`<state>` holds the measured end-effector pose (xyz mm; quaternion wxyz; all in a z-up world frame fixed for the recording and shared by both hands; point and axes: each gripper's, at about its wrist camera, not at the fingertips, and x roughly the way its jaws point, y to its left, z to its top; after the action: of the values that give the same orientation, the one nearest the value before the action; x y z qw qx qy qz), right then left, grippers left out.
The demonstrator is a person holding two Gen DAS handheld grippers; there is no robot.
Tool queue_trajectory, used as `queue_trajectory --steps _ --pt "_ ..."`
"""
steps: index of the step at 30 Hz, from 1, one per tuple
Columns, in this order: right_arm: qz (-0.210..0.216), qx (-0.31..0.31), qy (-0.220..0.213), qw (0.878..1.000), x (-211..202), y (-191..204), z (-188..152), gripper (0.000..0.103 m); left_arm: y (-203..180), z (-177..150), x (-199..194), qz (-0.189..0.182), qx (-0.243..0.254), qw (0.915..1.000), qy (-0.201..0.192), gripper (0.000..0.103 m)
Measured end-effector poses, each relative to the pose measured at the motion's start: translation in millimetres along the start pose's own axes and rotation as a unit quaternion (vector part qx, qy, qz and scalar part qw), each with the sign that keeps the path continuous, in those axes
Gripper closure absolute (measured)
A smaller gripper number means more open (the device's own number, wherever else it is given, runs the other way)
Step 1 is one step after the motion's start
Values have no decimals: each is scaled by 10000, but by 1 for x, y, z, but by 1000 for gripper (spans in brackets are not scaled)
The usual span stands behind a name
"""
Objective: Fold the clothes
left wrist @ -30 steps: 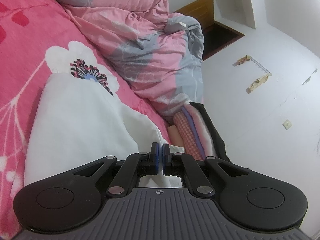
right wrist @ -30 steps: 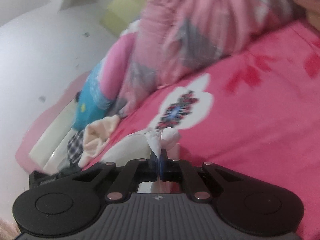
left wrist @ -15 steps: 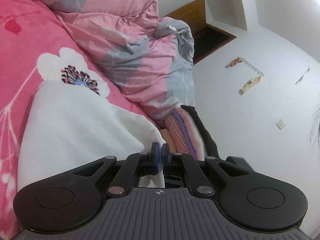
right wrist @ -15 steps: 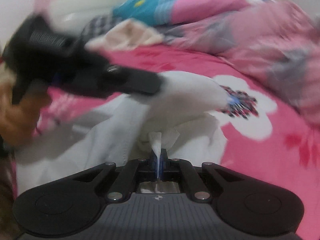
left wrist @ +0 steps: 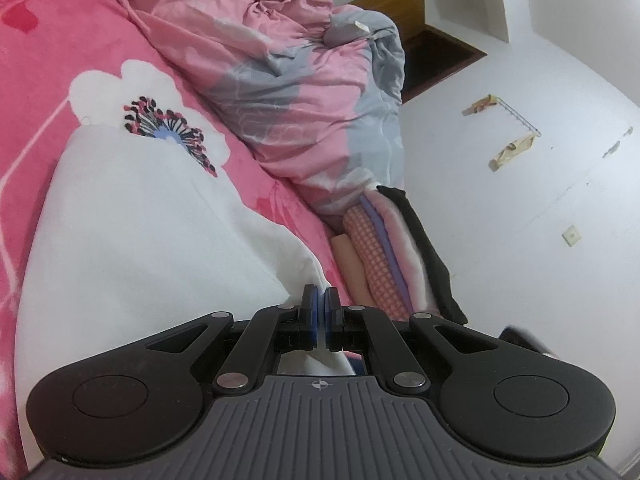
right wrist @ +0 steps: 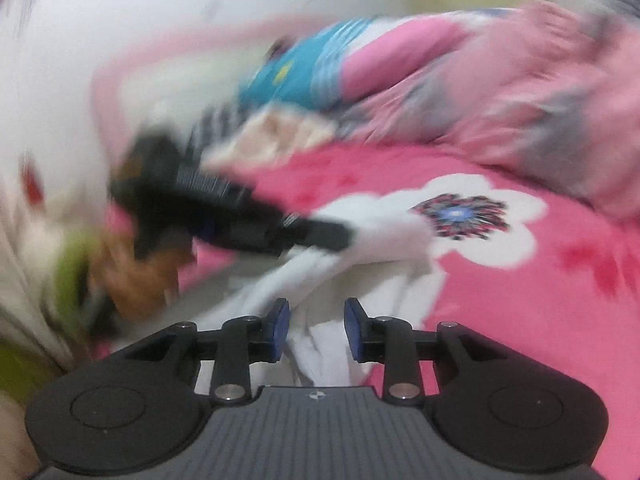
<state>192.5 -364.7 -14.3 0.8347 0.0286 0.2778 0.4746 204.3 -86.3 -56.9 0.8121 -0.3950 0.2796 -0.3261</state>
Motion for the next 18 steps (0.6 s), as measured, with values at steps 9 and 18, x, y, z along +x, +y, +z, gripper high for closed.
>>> queue_trajectory --steps 9,18 --pt "90 831 -15 9965 6 -27 -9 91 -4 1 -5 -79 -124 9999 -74 102" --pt "528 -489 914 9932 44 -2 2 92 -5 6 -4 -191 -301 9993 -100 102"
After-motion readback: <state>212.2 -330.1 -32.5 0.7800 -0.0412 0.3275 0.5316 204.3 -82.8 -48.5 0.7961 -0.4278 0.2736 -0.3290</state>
